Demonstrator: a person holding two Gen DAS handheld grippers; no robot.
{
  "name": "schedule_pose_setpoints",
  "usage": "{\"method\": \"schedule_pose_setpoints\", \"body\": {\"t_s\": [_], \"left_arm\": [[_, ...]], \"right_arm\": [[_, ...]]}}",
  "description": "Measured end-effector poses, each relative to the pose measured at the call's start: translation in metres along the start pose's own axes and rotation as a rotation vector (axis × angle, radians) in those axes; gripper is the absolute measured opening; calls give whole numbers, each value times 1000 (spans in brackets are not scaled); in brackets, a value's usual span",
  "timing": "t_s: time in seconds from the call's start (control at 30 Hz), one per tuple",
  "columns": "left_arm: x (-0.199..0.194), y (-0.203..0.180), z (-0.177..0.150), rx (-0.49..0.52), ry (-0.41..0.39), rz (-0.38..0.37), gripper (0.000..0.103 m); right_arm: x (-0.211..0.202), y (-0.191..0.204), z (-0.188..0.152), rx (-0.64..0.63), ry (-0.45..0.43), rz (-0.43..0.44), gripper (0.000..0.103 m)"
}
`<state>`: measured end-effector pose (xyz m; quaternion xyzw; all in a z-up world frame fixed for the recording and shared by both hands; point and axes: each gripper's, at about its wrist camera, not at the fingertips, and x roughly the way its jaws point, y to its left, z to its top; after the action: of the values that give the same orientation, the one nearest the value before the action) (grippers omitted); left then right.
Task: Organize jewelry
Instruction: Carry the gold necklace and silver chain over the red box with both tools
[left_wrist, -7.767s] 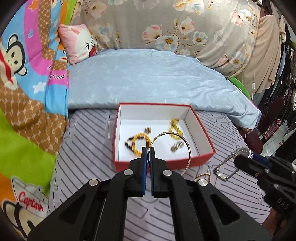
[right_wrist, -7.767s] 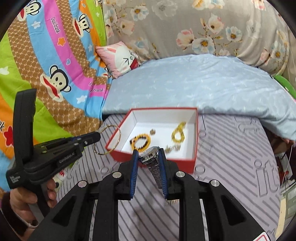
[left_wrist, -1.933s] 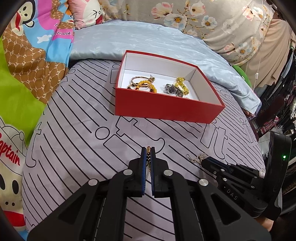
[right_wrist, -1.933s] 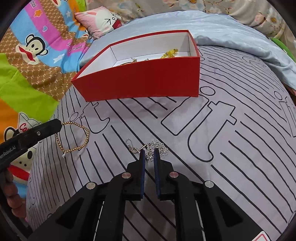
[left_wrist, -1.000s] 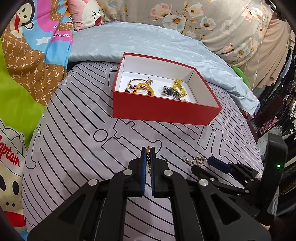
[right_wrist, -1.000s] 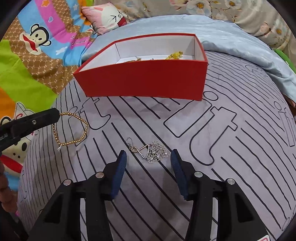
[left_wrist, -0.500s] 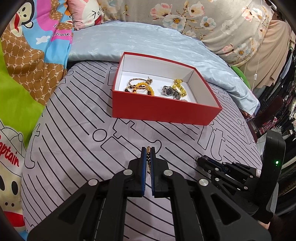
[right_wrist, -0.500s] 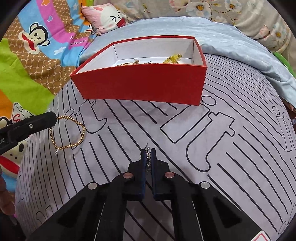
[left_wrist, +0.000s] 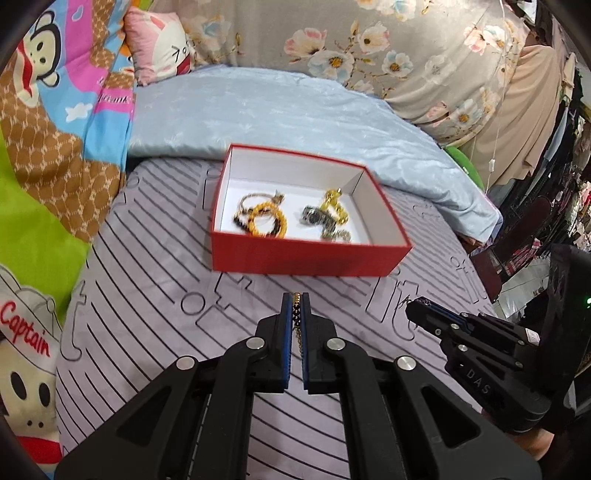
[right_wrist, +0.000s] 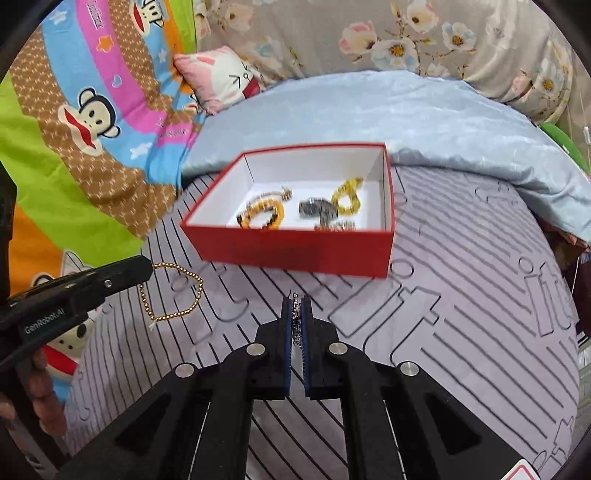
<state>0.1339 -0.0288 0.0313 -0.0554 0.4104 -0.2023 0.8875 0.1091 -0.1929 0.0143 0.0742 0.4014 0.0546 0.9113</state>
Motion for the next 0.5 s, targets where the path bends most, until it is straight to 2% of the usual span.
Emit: {"method": "schedule_pose_setpoints", "body": {"t_s": [0.27, 0.5], "left_arm": [[-12, -11, 39, 33, -87, -1, 3], [13, -16, 75, 61, -121, 27, 3]], "right_arm": [[-13, 1, 40, 1, -52, 9, 4], [4, -2, 81, 10, -74, -6, 4]]}}
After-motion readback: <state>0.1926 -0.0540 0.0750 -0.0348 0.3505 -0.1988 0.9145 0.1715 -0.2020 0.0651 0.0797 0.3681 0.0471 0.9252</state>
